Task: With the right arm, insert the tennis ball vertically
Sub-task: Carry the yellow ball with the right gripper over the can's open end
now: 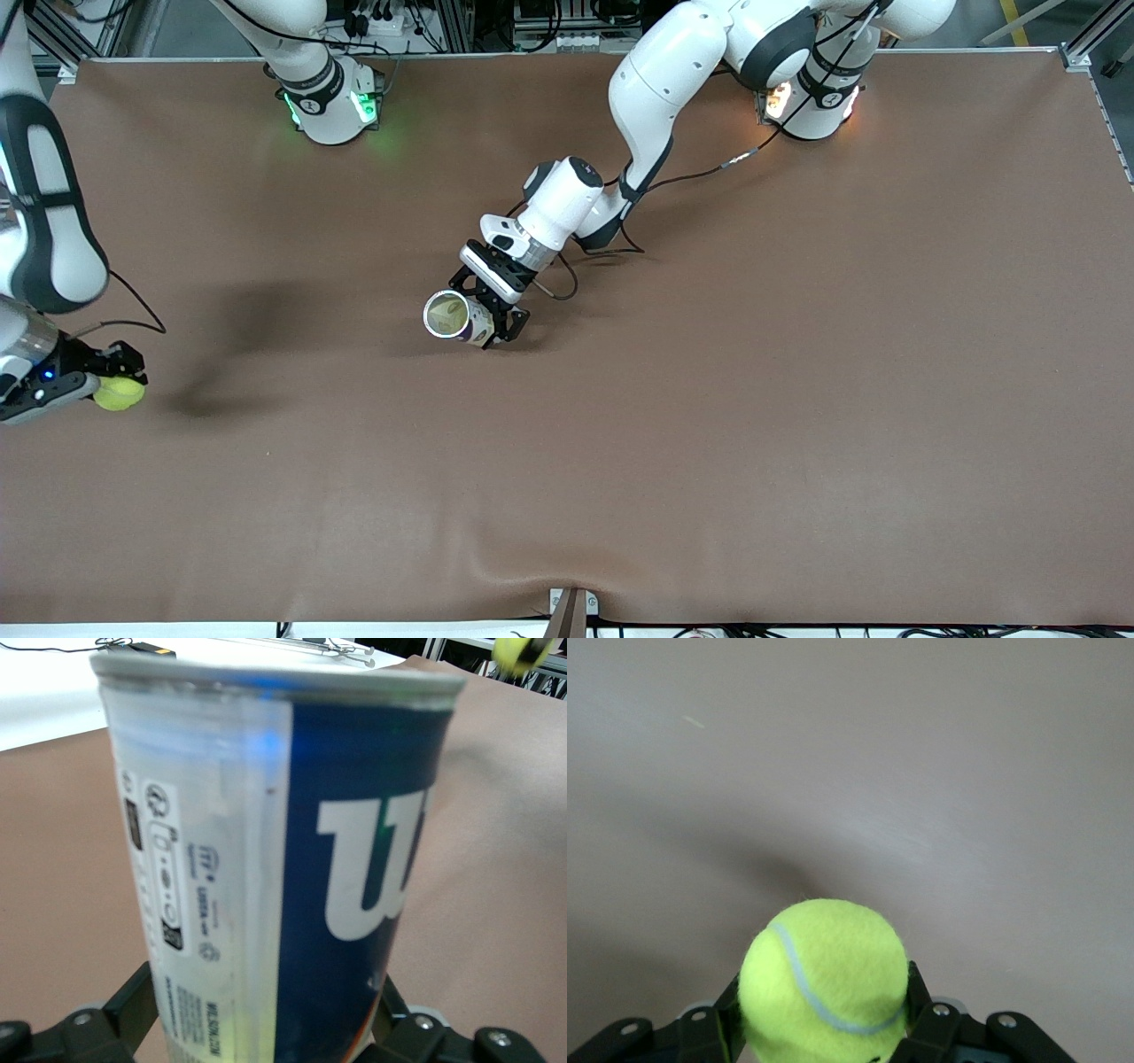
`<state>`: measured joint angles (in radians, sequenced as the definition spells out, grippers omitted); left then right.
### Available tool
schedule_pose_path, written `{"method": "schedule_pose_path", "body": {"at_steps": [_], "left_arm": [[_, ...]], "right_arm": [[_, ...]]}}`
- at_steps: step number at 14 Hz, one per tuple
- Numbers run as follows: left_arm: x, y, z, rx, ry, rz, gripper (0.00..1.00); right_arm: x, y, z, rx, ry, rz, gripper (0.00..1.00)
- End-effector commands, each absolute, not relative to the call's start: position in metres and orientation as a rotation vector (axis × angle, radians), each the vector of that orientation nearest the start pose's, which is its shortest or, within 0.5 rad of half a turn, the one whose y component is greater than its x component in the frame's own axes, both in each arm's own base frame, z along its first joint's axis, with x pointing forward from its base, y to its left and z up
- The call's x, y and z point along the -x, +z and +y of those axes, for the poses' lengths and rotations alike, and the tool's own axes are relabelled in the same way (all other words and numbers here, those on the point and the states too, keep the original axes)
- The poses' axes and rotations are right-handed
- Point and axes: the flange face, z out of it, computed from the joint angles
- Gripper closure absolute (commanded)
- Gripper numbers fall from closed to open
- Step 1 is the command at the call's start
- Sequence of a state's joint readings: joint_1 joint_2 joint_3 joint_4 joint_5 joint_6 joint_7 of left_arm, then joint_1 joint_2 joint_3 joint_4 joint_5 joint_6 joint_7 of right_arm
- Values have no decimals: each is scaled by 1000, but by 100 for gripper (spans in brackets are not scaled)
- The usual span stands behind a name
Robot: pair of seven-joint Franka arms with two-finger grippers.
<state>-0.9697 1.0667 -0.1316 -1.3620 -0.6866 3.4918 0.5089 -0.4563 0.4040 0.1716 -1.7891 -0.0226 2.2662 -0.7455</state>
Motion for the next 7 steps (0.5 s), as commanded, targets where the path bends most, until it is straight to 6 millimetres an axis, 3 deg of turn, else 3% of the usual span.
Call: {"method": "schedule_pose_path", "body": {"at_steps": [1,4,7], "left_arm": [[-429,190,-606,3049,-1490,1164,0],[-428,191,-602,3053,-1471,1169,0],[-427,194,-598,3059,-1450,1179,0]], "right_arm": [[-613,409,-101,3065,-65,-620,100],[-597,454,-5,3109,13,-416,100],[-578,472,80,3143,62,-184,100]]}}
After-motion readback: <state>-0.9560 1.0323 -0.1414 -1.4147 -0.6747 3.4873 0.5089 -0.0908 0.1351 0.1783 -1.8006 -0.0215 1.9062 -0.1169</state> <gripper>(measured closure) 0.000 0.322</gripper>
